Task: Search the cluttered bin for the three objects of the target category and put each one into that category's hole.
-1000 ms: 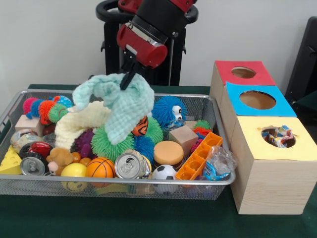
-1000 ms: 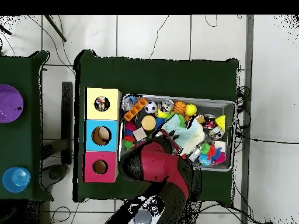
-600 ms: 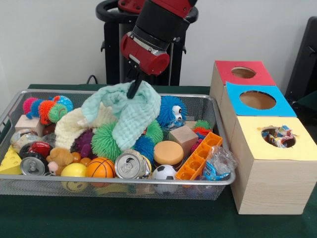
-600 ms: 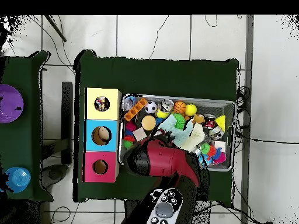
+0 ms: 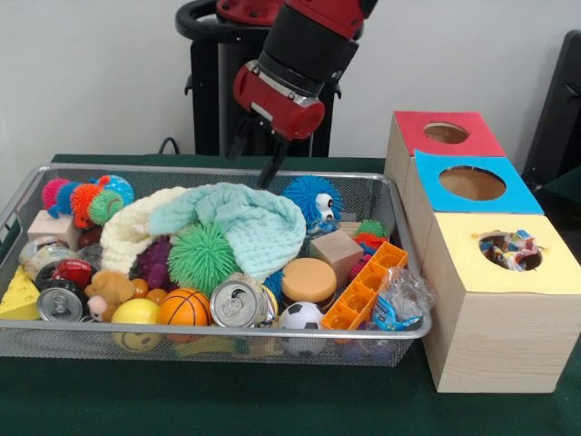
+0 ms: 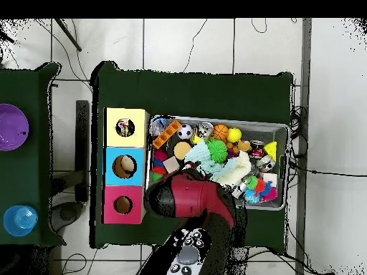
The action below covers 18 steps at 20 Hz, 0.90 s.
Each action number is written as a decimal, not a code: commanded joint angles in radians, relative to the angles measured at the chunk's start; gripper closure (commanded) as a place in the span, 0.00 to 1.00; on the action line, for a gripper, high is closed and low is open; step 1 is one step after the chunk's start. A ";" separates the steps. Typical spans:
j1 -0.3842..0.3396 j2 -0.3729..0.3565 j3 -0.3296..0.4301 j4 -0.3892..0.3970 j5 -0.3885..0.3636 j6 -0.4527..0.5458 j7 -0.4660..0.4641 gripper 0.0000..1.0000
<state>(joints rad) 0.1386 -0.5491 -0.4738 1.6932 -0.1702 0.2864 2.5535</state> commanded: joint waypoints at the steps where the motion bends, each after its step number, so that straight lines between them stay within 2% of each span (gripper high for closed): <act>1: 0.076 0.042 -0.046 -0.062 -0.045 0.031 0.058 0.00; 8: 0.173 0.100 -0.243 -0.119 -0.014 -0.010 0.148 0.00; 12: 0.233 0.180 -0.385 -0.150 0.034 -0.073 0.235 0.00; 13: 0.239 0.195 -0.403 -0.156 0.044 -0.089 0.247 0.00; 18: 0.225 0.196 -0.389 -0.153 0.068 -0.114 0.215 0.00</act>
<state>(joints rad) 0.3766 -0.4225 -0.8337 1.6144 -0.1659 0.2555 2.5535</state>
